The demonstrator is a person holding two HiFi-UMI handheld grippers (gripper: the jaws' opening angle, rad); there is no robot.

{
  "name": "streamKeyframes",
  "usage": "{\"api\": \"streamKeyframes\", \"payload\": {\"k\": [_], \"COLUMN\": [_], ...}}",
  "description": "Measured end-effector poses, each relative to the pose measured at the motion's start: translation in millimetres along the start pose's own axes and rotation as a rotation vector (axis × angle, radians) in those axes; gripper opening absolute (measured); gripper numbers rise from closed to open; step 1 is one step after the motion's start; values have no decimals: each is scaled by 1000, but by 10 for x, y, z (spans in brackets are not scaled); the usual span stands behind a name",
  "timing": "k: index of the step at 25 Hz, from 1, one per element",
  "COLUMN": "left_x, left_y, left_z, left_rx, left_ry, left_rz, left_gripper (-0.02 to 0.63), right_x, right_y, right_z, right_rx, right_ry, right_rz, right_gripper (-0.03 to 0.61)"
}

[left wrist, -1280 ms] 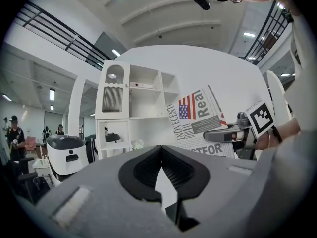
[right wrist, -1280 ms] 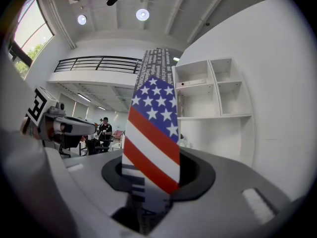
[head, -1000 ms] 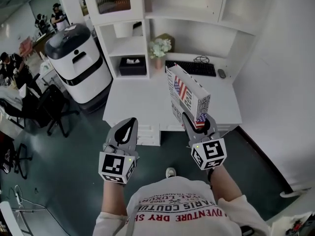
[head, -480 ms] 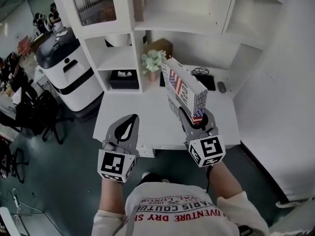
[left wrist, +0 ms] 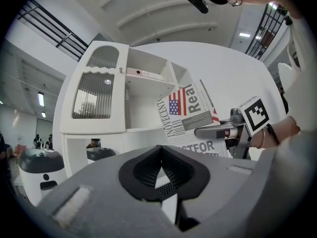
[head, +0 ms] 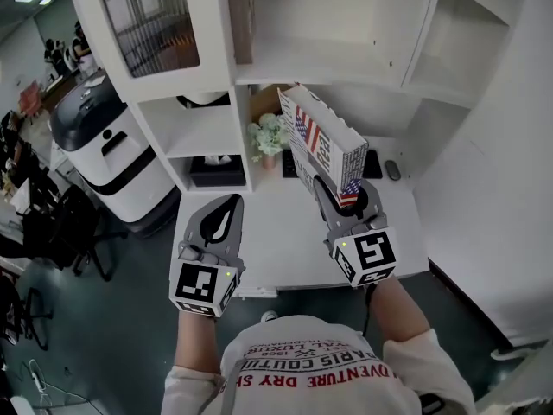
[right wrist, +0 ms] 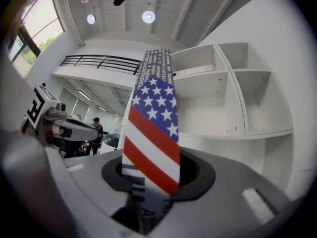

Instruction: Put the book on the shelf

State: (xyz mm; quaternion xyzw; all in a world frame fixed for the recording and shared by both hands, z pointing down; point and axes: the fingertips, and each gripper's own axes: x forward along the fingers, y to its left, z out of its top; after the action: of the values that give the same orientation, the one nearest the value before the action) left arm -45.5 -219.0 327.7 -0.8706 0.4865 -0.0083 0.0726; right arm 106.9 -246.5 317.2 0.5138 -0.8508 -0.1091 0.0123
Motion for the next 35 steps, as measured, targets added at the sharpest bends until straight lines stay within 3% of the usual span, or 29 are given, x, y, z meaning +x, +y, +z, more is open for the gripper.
{"api": "streamKeyframes", "payload": {"k": [5, 11, 21, 35], "left_x": [180, 310, 407, 664], "left_y": [273, 487, 732, 1029], "left_z": [174, 318, 428, 213], "left_rx": [33, 41, 52, 70], "left_ry": [-38, -78, -104, -86], "left_rz": [-28, -69, -148, -110], "left_gripper": [4, 5, 5, 5], "right_x": [382, 764, 1310, 2045], "right_y": [-92, -227, -446, -734], "right_z": [348, 929, 1443, 1347], "right_rx": [-8, -91, -123, -178], "right_ry": [-64, -153, -175, -97], "right_rz": [-35, -88, -210, -262], "right_gripper": [158, 158, 158, 158]}}
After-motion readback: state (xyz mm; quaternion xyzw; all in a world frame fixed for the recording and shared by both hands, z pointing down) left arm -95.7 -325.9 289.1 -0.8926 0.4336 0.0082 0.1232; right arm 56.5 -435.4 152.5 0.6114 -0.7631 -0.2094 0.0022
